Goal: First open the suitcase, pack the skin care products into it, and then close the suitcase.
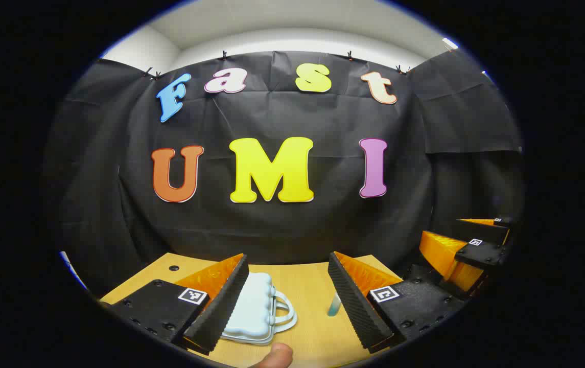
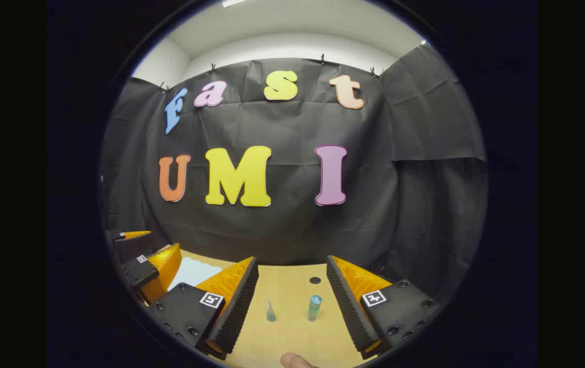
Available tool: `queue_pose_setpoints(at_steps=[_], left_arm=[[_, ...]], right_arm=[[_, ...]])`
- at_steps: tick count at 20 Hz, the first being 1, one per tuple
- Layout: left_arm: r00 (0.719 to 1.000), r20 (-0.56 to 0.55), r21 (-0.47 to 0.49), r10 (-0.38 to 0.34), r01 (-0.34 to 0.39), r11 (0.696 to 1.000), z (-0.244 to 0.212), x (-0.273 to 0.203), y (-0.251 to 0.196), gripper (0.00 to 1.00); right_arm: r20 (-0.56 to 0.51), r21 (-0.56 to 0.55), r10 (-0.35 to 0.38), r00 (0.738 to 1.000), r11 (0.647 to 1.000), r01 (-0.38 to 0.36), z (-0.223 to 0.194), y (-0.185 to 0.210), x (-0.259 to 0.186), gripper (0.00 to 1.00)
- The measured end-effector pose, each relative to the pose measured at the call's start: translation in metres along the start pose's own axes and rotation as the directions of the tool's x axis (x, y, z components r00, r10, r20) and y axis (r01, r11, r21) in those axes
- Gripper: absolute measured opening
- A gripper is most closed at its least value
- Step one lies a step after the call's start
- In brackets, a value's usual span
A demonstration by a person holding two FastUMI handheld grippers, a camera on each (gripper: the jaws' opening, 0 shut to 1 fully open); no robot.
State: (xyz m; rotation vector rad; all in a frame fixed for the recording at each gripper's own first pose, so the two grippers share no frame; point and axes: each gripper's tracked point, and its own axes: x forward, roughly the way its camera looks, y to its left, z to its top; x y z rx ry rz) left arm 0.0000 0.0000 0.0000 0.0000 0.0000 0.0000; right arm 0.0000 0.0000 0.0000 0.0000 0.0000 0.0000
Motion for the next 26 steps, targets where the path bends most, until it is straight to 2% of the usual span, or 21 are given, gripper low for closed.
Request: queue_pose_setpoints(at_steps=[9,21,24,26], left_arm=[[1.0,-0.017,-0.014,0.002,-0.002,1.0,-0.008,0.0,0.0,0.99],[1.0,-0.023,-0.011,-0.014,0.014,1.0,-0.013,0.008,-0.006,0.99],[1.0,-0.025,0.031,-0.011,0.012,0.999,-0.023,0.014,-0.005,0.99],[0.999,-0.031,0.097,-0.011,0.014,0.995,-0.039,0.021,-0.004,0.99]], right_arm=[[-0.001,-0.039,0.052,0.999,0.998,-0.052,-0.003,0.018,-0.001,0.8],[-0.025,-0.031,0.043,0.999,0.999,-0.044,-0.015,0.008,0.007,0.8],[-0.019,-0.042,0.03,0.999,0.999,-0.031,-0.014,-0.001,0.012,0.8],[-0.016,-0.065,0.023,1.0,0.998,-0.024,-0.015,-0.009,0.017,0.79]])
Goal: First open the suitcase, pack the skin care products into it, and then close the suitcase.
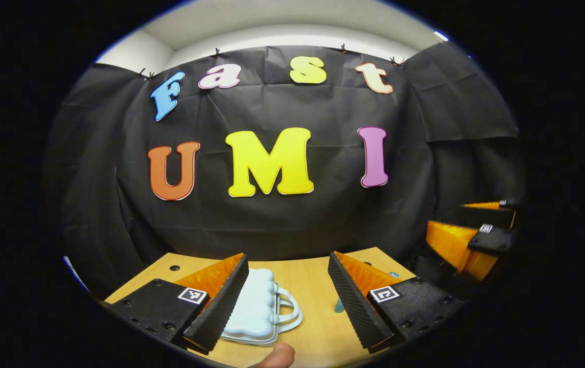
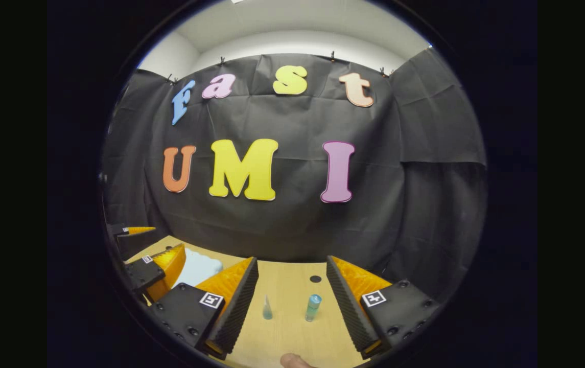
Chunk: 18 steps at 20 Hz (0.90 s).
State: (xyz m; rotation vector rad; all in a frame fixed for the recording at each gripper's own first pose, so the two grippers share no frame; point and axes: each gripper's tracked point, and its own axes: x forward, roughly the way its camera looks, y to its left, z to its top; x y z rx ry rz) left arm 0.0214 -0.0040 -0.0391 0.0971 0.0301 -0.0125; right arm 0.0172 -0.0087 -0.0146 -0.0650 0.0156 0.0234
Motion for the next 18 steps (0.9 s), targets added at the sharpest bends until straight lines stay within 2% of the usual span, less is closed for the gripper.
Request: queue_pose_setpoints(at_steps=[4,8,10,12,14,18], left_arm=[[0.999,-0.023,0.178,0.044,-0.039,0.983,-0.043,0.016,0.008,1.0],[0.995,-0.04,0.386,0.091,-0.068,0.92,-0.093,0.034,0.011,0.98],[0.991,-0.084,0.458,0.105,-0.055,0.887,-0.125,0.044,0.007,0.98],[0.987,-0.104,0.548,0.126,-0.049,0.835,-0.148,0.054,0.001,0.99],[0.983,-0.126,0.644,0.136,-0.023,0.765,-0.17,0.065,-0.005,0.98],[0.972,-0.164,0.76,0.168,0.015,0.65,-0.207,0.079,-0.014,0.98]], right_arm=[[0.018,-0.024,-0.048,0.999,0.999,0.048,0.003,-0.032,0.008,0.8],[0.003,-0.031,-0.08,0.997,0.996,0.08,-0.008,-0.06,0.015,0.8],[-0.007,-0.031,-0.092,0.996,0.995,0.091,-0.015,-0.073,0.019,0.8],[-0.024,-0.025,-0.1,0.995,0.995,0.099,-0.023,-0.086,0.025,0.8],[-0.043,-0.013,-0.106,0.993,0.994,0.105,-0.033,-0.098,0.031,0.8],[-0.075,0.011,-0.094,0.993,0.995,0.096,-0.049,-0.117,0.044,0.8]])
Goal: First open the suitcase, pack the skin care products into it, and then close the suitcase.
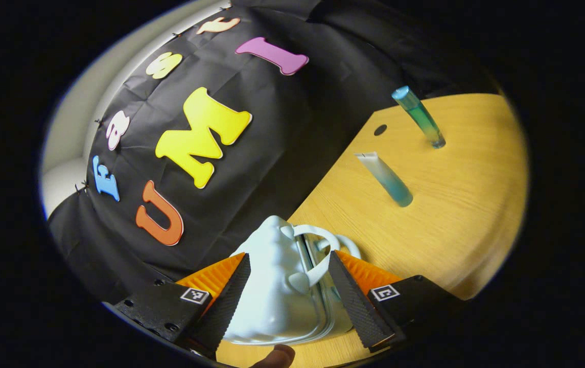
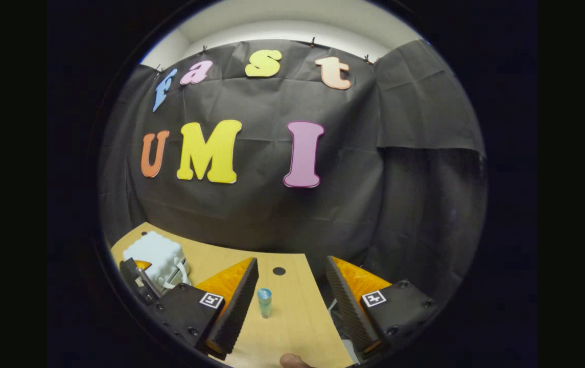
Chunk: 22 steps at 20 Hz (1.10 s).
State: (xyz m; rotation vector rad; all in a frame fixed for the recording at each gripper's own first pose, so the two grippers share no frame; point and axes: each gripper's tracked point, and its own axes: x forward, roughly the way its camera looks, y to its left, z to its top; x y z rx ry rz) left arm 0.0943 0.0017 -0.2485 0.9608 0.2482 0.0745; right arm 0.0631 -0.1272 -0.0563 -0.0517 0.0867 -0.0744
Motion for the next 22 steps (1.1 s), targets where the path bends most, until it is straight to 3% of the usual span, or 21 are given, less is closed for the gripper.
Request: queue_pose_setpoints(at_steps=[4,11,13,14,17,18,21,22], left_arm=[[0.999,-0.036,0.16,0.027,-0.021,0.987,-0.003,0.027,-0.012,0.98],[0.988,-0.128,0.4,0.089,-0.031,0.916,-0.027,0.053,-0.019,0.96],[0.986,-0.133,0.464,0.098,-0.026,0.886,-0.027,0.056,-0.017,0.87],[0.986,-0.143,0.472,0.092,-0.014,0.881,-0.03,0.056,-0.018,0.74],[0.989,-0.137,0.481,0.051,0.022,0.876,-0.027,0.058,-0.022,0.58],[0.991,-0.124,0.49,0.046,0.021,0.871,-0.025,0.059,-0.023,0.36],[0.993,-0.115,0.509,0.037,0.026,0.86,-0.025,0.057,-0.024,0.24],[0.994,-0.106,0.503,0.032,0.026,0.864,-0.024,0.057,-0.024,0.13]], right_arm=[[-0.024,0.026,0.057,0.998,0.998,-0.057,-0.011,0.0,0.014,0.8],[0.018,-0.022,0.101,0.995,0.995,-0.101,-0.006,-0.004,0.013,0.8],[0.013,-0.024,0.1,0.995,0.995,-0.1,-0.007,-0.003,0.01,0.8],[0.009,-0.02,0.101,0.995,0.995,-0.1,-0.008,-0.002,0.009,0.8],[-0.012,-0.024,0.087,0.996,0.996,-0.087,-0.015,0.006,0.004,0.8],[-0.014,-0.026,0.087,0.996,0.996,-0.087,-0.016,0.01,0.001,0.8],[-0.012,-0.047,0.068,0.998,0.997,-0.069,-0.014,0.018,-0.009,0.8],[-0.009,-0.048,0.062,0.998,0.997,-0.062,-0.012,0.022,-0.012,0.8]])
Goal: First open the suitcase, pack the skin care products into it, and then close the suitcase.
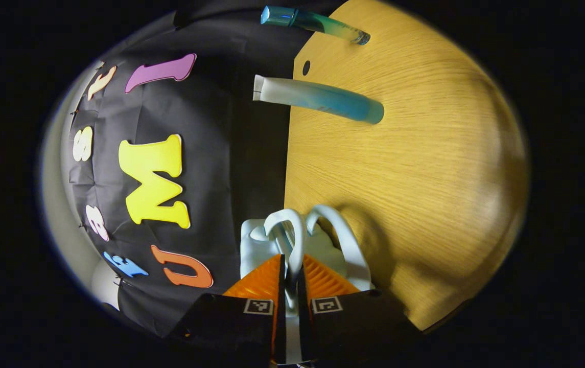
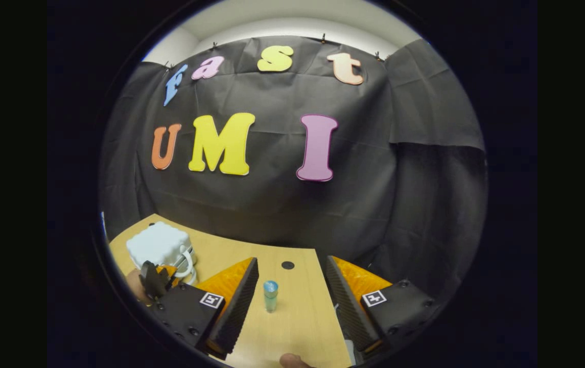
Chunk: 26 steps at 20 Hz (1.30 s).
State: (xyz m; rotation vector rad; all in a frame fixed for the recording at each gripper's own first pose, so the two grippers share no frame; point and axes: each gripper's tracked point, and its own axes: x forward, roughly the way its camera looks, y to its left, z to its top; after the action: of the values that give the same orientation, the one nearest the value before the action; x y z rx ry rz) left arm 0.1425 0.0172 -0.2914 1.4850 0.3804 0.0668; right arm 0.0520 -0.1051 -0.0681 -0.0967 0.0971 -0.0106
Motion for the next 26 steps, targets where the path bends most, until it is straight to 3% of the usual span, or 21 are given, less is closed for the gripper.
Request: queue_pose_setpoints(at_steps=[3,8,11,15,21,26], left_arm=[[0.999,0.039,-0.062,-0.003,0.006,0.998,-0.002,-0.005,0.015,0.06],[0.995,0.1,-0.229,-0.028,0.05,0.972,-0.011,-0.013,0.055,0.03],[0.987,0.155,-0.357,-0.051,0.104,0.928,-0.025,-0.019,0.076,0.03],[0.985,0.172,-0.453,0.017,0.064,0.889,-0.06,-0.032,0.127,0.03],[0.986,0.165,-0.672,0.035,0.086,0.735,-0.129,-0.038,0.177,0.03],[0.989,0.133,-0.778,0.066,0.063,0.625,-0.202,-0.032,0.205,0.03]], right_arm=[[0.007,-0.001,-0.02,1.0,1.0,0.02,0.007,0.016,-0.007,0.8],[0.001,0.022,-0.047,0.999,0.999,0.047,0.011,0.04,-0.012,0.8],[0.0,0.04,-0.07,0.998,0.997,0.07,0.014,0.053,-0.014,0.8],[0.012,0.031,-0.095,0.995,0.995,0.095,0.017,0.075,-0.018,0.79],[0.017,0.032,-0.091,0.996,0.995,0.09,0.024,0.127,-0.028,0.79],[0.028,0.019,-0.076,0.997,0.997,0.076,0.031,0.17,-0.035,0.8]])
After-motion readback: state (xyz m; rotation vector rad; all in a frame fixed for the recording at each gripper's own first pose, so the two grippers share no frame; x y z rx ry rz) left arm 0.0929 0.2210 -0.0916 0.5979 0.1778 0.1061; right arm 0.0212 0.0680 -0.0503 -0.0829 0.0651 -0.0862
